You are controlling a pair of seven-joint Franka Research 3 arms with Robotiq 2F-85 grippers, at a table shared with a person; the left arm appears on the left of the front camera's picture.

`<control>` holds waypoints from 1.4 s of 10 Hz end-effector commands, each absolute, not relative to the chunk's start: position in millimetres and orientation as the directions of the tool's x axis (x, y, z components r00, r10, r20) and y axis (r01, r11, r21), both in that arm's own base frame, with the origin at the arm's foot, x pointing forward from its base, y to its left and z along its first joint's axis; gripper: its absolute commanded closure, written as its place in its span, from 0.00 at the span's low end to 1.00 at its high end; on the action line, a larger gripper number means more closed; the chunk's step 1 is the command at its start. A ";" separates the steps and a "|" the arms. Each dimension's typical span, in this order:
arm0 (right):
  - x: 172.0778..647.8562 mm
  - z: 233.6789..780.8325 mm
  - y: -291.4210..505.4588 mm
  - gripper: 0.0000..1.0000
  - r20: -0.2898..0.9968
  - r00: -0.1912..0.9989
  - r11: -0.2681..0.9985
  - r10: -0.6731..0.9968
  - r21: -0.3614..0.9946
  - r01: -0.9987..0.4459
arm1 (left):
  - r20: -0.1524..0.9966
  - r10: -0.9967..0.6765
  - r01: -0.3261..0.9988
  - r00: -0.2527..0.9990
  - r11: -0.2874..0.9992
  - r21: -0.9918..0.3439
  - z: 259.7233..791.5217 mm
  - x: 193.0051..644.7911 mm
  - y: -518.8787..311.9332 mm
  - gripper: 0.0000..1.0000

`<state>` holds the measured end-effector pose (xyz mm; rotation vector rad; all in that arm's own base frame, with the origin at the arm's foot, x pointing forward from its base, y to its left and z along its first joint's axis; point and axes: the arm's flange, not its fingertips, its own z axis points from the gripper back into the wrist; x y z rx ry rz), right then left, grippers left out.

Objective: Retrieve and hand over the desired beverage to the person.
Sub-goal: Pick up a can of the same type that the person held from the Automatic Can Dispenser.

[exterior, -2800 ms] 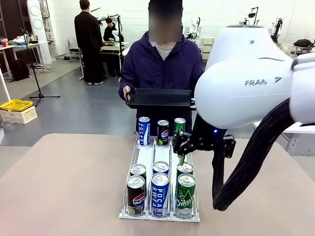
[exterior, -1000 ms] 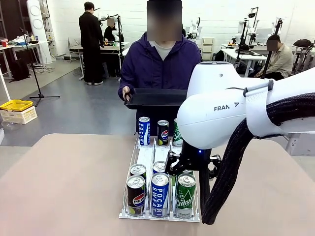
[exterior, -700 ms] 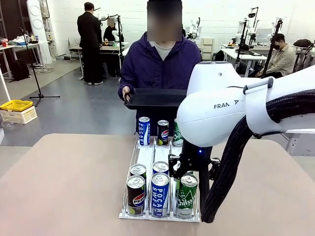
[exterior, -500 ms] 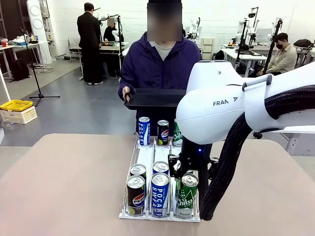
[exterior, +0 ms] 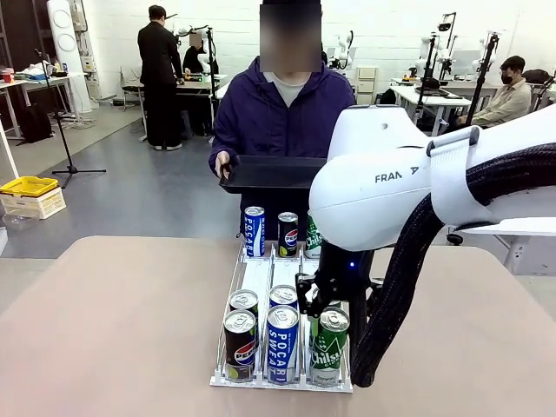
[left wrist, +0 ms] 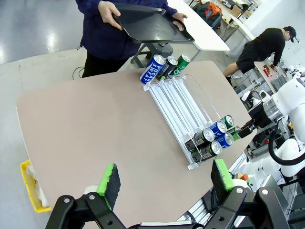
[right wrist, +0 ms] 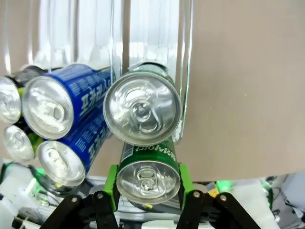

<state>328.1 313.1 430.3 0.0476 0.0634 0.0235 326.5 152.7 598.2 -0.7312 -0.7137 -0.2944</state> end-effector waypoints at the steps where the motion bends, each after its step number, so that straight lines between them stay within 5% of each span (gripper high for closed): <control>1: 306.2 487.3 311.7 0.61 -0.057 0.995 0.995 0.076 0.073 -0.072 | 0.701 -0.010 0.498 0.713 0.712 -0.496 598.3 327.7 153.8 0.00; 7: 291.8 701.6 314.6 0.61 0.206 0.973 0.988 -0.100 0.133 0.073 | 0.701 -0.010 0.498 0.713 0.712 -0.496 598.3 327.7 153.8 0.00; 14: 429.0 718.6 308.8 0.61 0.054 0.996 0.992 -0.074 0.106 0.068 | 0.701 -0.010 0.498 0.713 0.712 -0.496 598.3 327.7 153.8 0.00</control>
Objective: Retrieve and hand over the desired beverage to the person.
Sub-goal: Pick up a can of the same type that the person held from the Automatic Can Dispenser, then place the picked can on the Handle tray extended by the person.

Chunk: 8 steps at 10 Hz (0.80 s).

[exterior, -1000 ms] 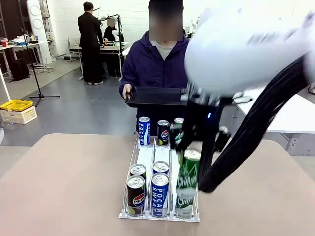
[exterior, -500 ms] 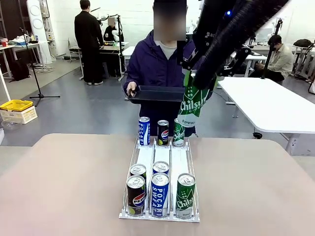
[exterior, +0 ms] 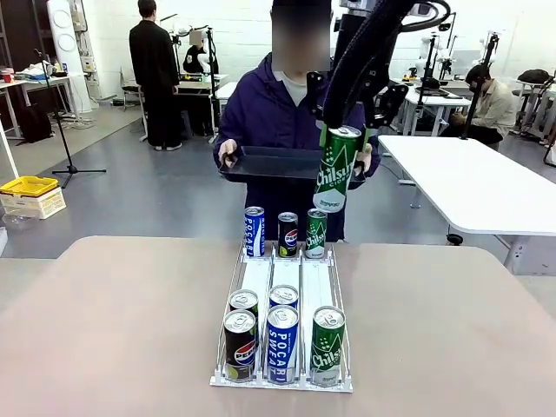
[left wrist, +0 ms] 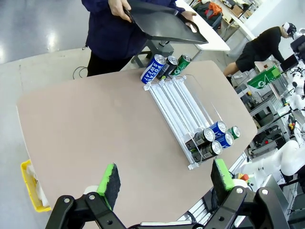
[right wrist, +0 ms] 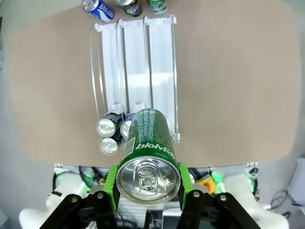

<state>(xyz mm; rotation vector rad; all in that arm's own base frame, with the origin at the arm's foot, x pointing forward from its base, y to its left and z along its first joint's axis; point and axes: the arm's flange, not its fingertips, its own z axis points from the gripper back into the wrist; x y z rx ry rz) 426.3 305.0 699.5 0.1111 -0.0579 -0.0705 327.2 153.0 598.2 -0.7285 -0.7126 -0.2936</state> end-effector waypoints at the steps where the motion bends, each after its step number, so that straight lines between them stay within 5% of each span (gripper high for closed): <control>1: 432.6 715.1 301.0 0.61 0.053 0.997 0.991 -0.064 0.121 0.057 | 0.701 -0.010 0.498 0.713 0.712 -0.496 598.3 327.7 153.8 0.00; 8: 426.3 699.5 305.0 0.61 0.054 0.996 0.991 -0.074 0.113 0.067 | 0.701 -0.010 0.498 0.713 0.712 -0.496 598.3 327.7 153.8 0.00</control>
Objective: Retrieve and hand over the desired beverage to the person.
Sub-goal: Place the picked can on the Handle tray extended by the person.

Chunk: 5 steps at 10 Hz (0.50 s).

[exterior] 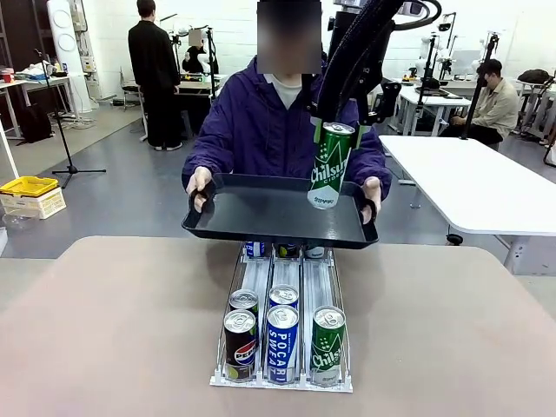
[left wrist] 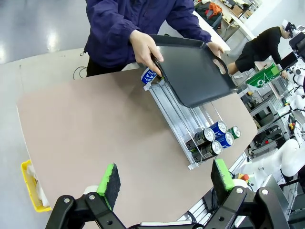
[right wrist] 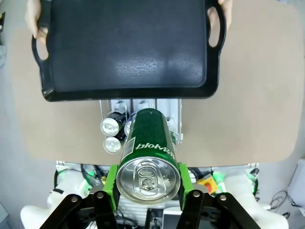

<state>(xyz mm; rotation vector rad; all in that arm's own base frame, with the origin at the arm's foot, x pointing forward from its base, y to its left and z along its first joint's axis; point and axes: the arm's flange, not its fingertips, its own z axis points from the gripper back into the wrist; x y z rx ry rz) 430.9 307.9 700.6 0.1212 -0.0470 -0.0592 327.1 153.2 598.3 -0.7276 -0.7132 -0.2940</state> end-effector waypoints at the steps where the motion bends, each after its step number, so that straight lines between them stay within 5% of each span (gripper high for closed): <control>1: 426.3 699.5 305.0 0.61 0.054 0.996 0.991 -0.074 0.113 0.067 | 0.701 -0.010 0.498 0.713 0.712 -0.496 598.3 327.7 153.8 0.00; 5: 426.3 699.5 305.0 0.61 0.054 0.996 0.991 -0.074 0.113 0.067 | 0.701 -0.010 0.498 0.713 0.712 -0.496 598.3 327.7 153.8 0.00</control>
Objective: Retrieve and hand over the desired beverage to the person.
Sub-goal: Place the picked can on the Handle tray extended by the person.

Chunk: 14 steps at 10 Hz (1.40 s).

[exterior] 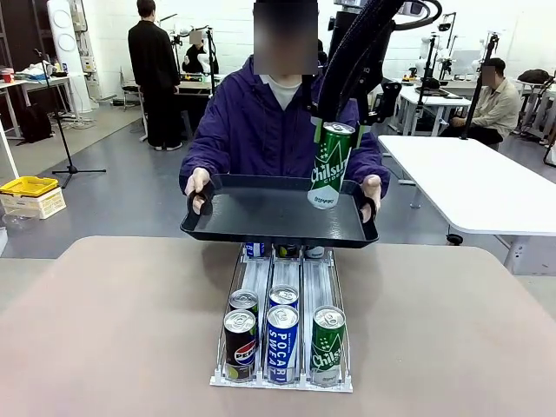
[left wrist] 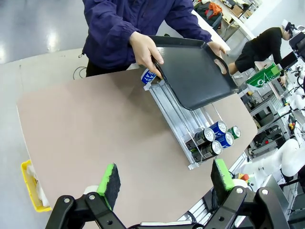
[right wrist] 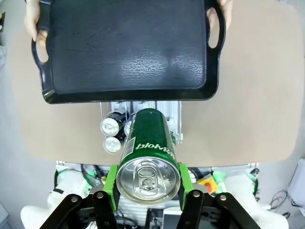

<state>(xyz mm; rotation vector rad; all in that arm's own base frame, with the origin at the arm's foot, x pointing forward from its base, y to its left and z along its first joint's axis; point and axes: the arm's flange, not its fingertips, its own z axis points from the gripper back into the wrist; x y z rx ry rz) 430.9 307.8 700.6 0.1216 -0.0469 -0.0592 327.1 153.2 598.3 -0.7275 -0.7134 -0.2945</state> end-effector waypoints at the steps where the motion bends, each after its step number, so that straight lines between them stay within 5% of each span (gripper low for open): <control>1: 426.3 699.5 305.0 0.61 0.054 0.996 0.991 -0.074 0.113 0.067 | 0.701 -0.010 0.498 0.713 0.712 -0.496 598.3 327.7 153.8 0.00; 9: 426.3 699.5 305.0 0.61 0.054 0.996 0.991 -0.074 0.113 0.067 | 0.701 -0.010 0.498 0.713 0.712 -0.496 598.3 327.7 153.8 0.00; 10: 430.8 700.6 307.9 0.42 0.043 0.997 0.991 -0.062 0.123 0.056 | 0.701 -0.010 0.498 0.713 0.712 -0.496 598.3 327.7 153.8 0.00; 14: 514.0 708.2 354.5 0.42 0.050 0.996 0.996 -0.069 0.053 0.067 | 0.701 -0.010 0.498 0.713 0.712 -0.496 598.3 327.7 153.8 0.00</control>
